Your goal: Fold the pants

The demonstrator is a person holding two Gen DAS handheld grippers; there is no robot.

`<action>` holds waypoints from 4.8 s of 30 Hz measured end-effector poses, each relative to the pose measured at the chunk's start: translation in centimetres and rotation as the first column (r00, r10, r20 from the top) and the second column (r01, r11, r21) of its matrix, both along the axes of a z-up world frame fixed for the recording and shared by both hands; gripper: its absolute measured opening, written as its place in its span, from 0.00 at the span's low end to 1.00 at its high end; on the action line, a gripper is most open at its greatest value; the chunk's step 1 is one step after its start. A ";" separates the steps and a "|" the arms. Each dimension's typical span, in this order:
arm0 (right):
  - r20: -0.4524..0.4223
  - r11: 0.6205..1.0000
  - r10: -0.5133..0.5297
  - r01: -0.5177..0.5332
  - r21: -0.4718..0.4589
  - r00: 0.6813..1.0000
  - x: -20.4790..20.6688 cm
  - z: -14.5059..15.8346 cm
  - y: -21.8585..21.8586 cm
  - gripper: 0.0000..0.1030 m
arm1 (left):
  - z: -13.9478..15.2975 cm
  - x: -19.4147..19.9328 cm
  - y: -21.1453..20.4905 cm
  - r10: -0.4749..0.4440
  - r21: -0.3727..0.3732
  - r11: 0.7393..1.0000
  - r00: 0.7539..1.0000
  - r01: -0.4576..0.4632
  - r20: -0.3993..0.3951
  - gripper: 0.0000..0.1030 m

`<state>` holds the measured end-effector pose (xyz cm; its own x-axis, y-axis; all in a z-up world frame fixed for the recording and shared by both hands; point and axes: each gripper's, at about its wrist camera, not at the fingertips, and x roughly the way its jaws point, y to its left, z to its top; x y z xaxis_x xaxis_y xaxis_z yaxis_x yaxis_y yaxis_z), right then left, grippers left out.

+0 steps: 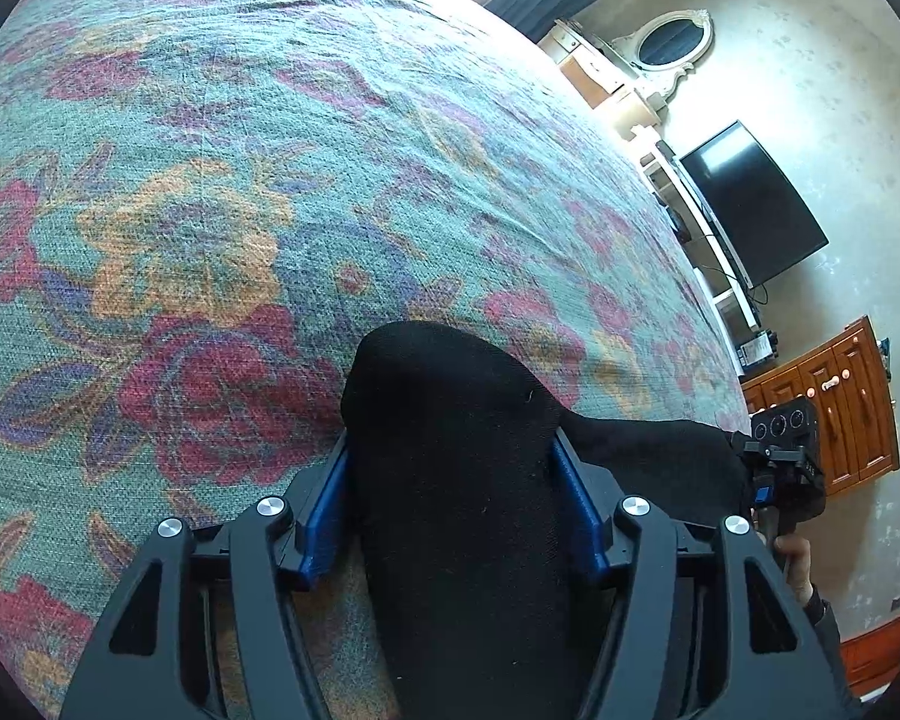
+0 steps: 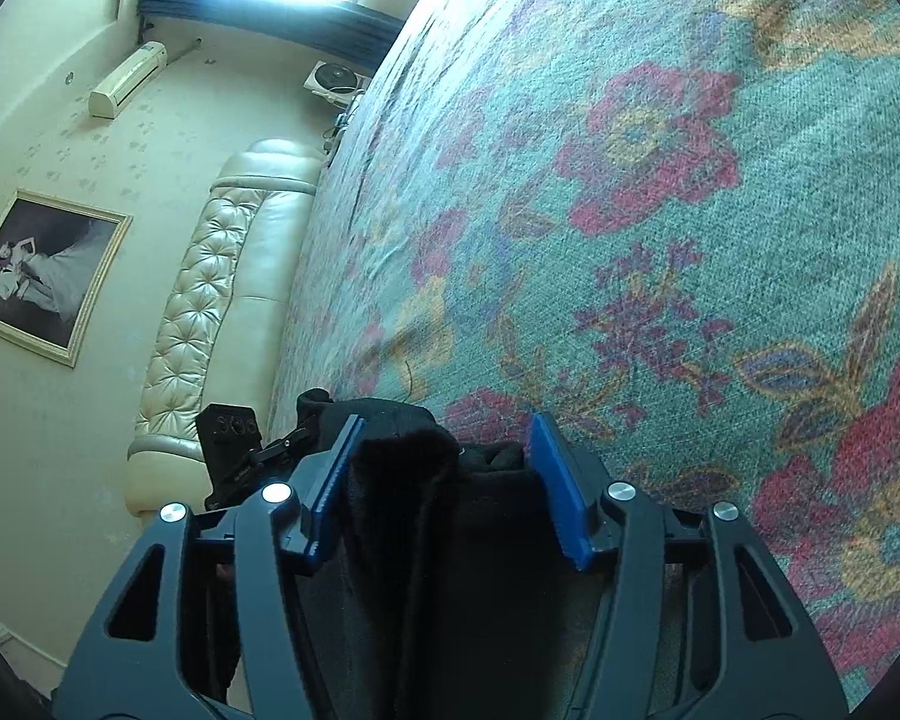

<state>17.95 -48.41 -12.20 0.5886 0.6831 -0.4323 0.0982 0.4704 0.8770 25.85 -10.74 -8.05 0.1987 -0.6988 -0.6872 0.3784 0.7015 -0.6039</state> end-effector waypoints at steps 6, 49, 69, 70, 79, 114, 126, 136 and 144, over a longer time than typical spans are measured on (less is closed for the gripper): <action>0.031 0.997 0.058 -0.057 -0.043 0.998 0.4 0.9 0.8 0.79 | 0.1 0.3 -0.1 0.002 -0.044 0.999 1.000 -0.003 -0.009 0.71; 0.099 1.000 -0.001 -0.002 0.029 0.995 3.2 0.8 5.1 0.36 | 2.0 1.1 2.8 0.097 -0.059 0.994 0.992 -0.093 0.074 0.30; 0.083 0.994 0.055 -0.062 0.089 0.995 10.4 -0.4 11.0 0.35 | 1.1 6.1 8.6 0.163 -0.037 0.986 0.986 -0.162 0.025 0.32; 0.082 0.994 0.056 -0.063 0.088 0.995 10.3 -0.7 10.7 0.35 | 0.9 6.1 8.7 0.162 -0.041 0.986 0.987 -0.162 0.018 0.35; 0.073 0.997 0.045 -0.049 0.064 0.996 9.2 -0.3 9.5 0.57 | 0.9 4.7 10.4 0.163 -0.088 0.983 0.987 -0.163 -0.011 0.56; -0.065 0.993 0.116 -0.116 0.009 0.991 -3.8 0.6 12.0 0.36 | 0.8 -8.3 14.5 0.181 -0.141 0.972 0.982 -0.188 -0.059 0.43; -0.068 0.992 0.120 -0.118 0.043 0.990 -4.3 -1.7 10.8 0.32 | -0.5 -8.6 14.5 0.161 -0.139 0.976 0.986 -0.166 -0.046 0.42; -0.049 0.991 0.122 -0.119 0.061 0.991 -4.5 -2.4 10.0 0.32 | -0.6 -8.8 15.2 0.159 -0.153 0.974 0.986 -0.164 -0.046 0.45; -0.029 0.990 0.107 -0.104 0.094 0.994 -5.1 -2.6 9.4 0.32 | -0.6 -8.7 15.6 0.156 -0.178 0.970 0.986 -0.165 -0.064 0.50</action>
